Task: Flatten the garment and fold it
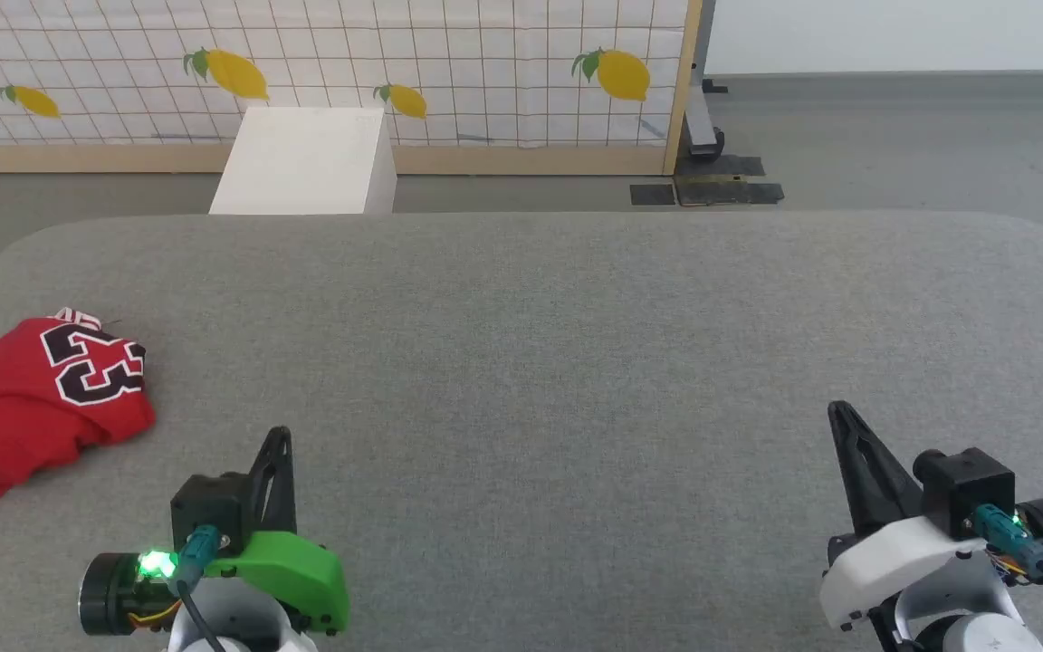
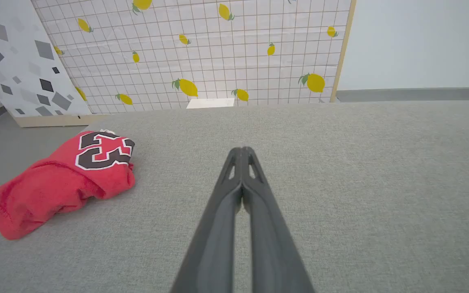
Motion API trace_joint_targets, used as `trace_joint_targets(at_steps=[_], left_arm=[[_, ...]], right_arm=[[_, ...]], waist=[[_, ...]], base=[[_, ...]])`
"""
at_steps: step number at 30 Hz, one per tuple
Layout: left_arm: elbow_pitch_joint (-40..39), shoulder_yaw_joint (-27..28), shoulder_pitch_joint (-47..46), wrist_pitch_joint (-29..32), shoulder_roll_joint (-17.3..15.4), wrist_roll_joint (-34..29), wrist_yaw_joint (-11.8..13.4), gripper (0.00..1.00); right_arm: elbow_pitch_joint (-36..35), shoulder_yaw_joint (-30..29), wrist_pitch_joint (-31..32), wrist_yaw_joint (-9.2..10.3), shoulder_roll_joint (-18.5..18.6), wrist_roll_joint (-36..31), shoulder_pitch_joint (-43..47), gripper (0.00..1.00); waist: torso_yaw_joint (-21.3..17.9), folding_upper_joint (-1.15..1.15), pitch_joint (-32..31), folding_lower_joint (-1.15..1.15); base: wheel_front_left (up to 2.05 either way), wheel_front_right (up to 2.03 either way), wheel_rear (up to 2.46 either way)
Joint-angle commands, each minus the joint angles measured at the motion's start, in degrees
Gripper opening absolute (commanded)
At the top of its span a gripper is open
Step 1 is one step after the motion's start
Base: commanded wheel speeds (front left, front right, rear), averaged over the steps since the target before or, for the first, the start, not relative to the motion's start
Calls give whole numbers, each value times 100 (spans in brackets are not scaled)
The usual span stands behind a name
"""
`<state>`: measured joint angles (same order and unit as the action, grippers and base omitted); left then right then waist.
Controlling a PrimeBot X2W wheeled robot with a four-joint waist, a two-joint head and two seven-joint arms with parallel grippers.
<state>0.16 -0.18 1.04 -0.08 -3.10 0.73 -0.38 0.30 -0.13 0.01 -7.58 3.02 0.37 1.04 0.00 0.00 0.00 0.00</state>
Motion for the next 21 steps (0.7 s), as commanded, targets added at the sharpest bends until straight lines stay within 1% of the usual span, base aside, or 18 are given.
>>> trace_joint_targets(at_steps=[1,21], left_arm=[[-16,18,-104,8,23,-73,38,0],[-16,18,-104,8,23,-73,38,0]], right_arm=[[-30,13,-1,9,-14,-37,-104,0],[-30,13,-1,9,-14,-37,-104,0]], waist=[[0,0,0,0],[0,0,0,0]], base=[[0,0,0],[0,0,0]])
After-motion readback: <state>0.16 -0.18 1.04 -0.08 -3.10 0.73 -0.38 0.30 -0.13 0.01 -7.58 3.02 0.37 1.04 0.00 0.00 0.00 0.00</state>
